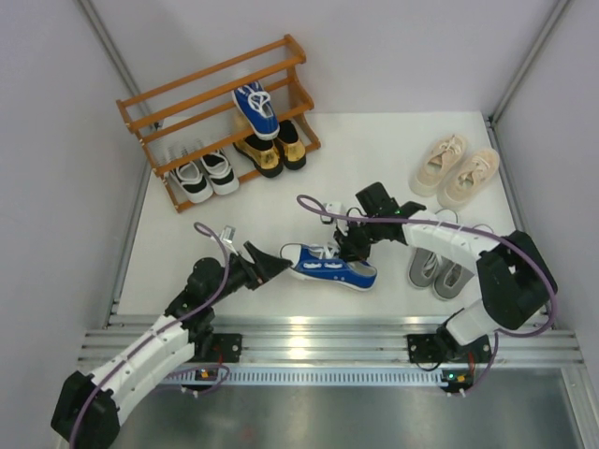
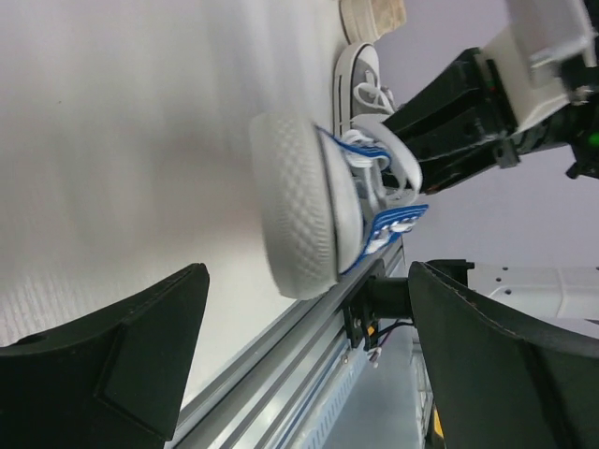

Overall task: Place and organize the shoes onto the shoe shelf
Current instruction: Pick up the shoe at the center of the board.

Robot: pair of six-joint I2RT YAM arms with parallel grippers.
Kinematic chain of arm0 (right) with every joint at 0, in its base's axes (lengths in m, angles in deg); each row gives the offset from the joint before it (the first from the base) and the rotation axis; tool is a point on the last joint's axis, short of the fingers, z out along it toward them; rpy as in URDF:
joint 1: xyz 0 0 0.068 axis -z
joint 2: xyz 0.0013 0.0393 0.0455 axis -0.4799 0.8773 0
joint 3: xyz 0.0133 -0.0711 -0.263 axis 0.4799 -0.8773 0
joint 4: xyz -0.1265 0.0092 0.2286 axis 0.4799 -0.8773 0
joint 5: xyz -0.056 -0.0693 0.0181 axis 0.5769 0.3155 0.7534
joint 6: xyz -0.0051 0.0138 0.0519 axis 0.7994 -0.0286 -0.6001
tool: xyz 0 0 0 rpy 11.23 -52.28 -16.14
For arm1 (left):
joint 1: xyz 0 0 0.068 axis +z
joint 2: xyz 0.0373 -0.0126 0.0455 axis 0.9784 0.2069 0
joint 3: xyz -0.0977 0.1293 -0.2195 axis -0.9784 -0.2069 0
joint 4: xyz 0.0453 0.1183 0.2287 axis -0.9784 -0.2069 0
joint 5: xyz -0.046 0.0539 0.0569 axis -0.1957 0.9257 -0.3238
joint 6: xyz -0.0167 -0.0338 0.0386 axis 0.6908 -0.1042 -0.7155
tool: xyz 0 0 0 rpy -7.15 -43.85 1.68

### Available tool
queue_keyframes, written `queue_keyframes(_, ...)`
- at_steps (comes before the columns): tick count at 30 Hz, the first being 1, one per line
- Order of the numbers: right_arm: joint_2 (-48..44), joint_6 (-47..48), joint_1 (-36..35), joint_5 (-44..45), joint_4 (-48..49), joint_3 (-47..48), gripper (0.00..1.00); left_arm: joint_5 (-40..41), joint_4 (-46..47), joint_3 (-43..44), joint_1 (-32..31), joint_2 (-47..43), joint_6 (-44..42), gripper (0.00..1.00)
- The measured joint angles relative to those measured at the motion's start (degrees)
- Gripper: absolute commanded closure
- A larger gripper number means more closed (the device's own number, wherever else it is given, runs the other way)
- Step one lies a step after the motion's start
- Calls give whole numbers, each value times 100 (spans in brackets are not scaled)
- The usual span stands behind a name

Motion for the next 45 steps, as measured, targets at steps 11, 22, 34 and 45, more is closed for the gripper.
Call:
queue_keyframes(11,-483,380,31,-212,0,-63,100,-173,514,245,0,876,164,14)
queue_keyframes(22,-494,678,-42,-286,-7,-105,98,-352,793,439,0,1296,345,59)
queue_keyframes(34,-619,785,-44,-365,-42,-76,45,-114,608,387,7,1062,339,100)
queue_keyframes(45,-2026,1679,1025,-977,-345,11,6,203,101,221,94,466,472,100)
